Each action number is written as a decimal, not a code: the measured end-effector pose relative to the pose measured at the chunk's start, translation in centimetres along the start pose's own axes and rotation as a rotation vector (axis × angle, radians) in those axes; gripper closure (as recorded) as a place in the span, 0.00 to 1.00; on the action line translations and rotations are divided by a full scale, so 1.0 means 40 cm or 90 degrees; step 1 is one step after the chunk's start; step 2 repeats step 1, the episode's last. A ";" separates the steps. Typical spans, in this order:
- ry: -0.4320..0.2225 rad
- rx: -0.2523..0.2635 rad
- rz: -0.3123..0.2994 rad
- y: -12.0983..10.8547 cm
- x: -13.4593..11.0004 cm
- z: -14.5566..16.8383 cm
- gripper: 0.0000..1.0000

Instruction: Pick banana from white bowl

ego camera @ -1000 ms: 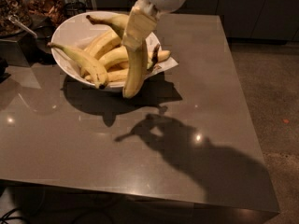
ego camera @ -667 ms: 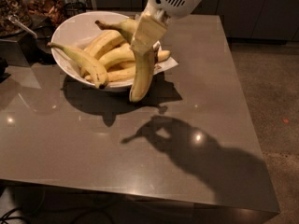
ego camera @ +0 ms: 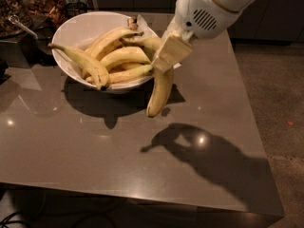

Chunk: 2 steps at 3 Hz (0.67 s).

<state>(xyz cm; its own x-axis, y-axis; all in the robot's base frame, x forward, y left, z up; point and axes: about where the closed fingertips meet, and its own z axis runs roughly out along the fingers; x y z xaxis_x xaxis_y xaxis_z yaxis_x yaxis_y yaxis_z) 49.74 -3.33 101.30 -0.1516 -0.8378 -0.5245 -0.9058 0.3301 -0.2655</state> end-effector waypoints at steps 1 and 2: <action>-0.022 0.007 -0.023 0.039 0.035 -0.019 1.00; -0.022 0.007 -0.023 0.039 0.035 -0.019 1.00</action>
Offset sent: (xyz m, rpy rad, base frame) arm 0.0000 0.0000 0.0000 0.0000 0.0000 0.0000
